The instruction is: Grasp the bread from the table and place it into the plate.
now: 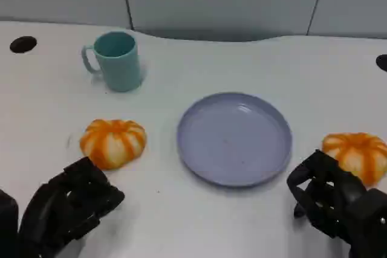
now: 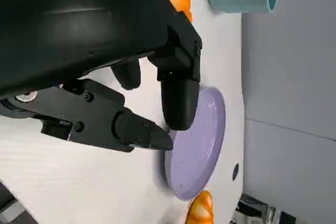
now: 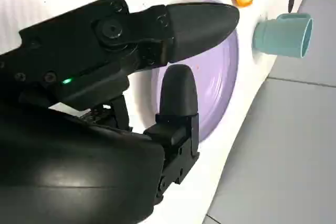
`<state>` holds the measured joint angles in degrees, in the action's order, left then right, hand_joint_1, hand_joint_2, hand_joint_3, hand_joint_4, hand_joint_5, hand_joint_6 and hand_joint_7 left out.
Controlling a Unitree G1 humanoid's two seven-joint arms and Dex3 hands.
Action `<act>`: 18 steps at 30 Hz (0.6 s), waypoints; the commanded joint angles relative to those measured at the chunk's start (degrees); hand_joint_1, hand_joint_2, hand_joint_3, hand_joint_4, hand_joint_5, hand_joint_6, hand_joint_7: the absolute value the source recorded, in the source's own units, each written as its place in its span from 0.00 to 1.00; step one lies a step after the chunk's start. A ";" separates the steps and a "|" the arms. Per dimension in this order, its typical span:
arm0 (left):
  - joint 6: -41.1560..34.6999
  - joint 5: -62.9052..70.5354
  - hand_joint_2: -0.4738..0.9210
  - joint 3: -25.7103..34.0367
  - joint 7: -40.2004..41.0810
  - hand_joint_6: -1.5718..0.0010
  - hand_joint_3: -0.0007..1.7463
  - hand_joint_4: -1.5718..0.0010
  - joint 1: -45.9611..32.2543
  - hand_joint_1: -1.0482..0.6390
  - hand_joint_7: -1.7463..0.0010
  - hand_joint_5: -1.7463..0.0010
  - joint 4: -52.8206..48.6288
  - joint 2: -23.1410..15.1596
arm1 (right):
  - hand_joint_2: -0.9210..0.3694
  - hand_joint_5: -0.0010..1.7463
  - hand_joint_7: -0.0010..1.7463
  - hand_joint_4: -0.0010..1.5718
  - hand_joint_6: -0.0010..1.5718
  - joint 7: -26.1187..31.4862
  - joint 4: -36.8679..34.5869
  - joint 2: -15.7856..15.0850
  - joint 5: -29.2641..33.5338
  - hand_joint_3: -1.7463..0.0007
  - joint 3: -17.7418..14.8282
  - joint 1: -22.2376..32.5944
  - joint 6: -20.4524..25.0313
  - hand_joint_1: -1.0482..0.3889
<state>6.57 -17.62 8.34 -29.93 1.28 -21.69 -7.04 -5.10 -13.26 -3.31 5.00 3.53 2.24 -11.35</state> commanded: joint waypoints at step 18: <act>0.88 0.56 0.97 0.21 -0.48 0.66 0.00 0.59 0.26 0.47 0.06 0.00 -0.46 -1.38 | 0.00 1.00 1.00 0.36 0.23 0.62 -0.51 -0.23 -0.05 0.82 -0.35 -0.22 -0.51 0.55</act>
<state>6.46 -17.61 8.22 -30.17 1.32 -21.71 -7.15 -4.91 -13.33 -3.28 5.13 3.53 2.23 -11.35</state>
